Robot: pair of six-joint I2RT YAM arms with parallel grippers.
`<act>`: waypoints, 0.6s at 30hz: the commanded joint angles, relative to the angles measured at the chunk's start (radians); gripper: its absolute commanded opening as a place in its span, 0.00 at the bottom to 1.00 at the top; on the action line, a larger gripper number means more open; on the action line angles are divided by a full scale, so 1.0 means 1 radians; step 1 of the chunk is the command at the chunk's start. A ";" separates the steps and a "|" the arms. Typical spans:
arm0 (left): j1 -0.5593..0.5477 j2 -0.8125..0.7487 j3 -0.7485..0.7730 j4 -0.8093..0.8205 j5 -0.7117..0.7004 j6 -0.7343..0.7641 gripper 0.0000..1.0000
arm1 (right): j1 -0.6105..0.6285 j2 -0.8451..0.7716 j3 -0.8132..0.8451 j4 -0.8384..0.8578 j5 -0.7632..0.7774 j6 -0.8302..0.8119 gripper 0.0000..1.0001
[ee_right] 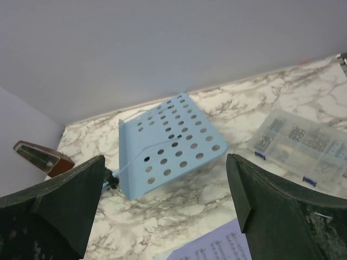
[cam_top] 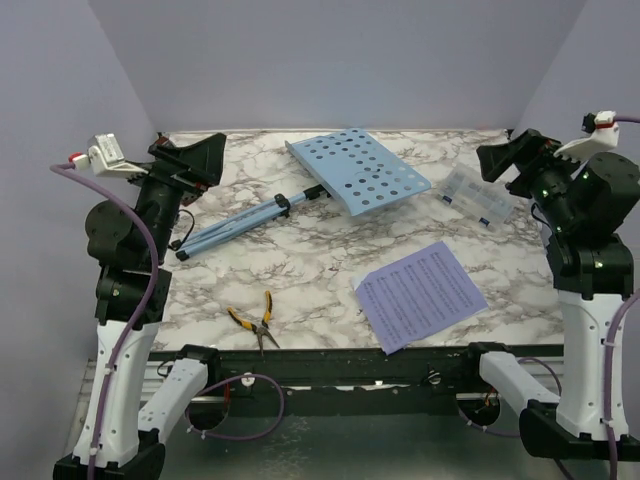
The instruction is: Set up the instrument practice props
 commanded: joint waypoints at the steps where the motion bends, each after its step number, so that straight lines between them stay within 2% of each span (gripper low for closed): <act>1: 0.004 0.063 -0.017 -0.024 0.062 -0.046 0.99 | -0.006 0.049 -0.120 0.012 -0.074 0.017 1.00; 7: 0.005 0.140 -0.014 -0.118 0.111 -0.017 0.99 | -0.005 0.161 -0.297 0.099 -0.290 0.091 1.00; 10: 0.007 0.187 -0.016 -0.136 0.158 -0.020 0.99 | -0.006 0.167 -0.421 0.198 -0.390 0.150 1.00; 15: 0.021 0.276 -0.009 -0.154 0.262 -0.048 0.99 | -0.005 0.166 -0.577 0.341 -0.465 0.288 1.00; 18: 0.026 0.312 -0.017 -0.157 0.301 -0.074 0.99 | -0.006 0.172 -0.650 0.427 -0.478 0.444 1.00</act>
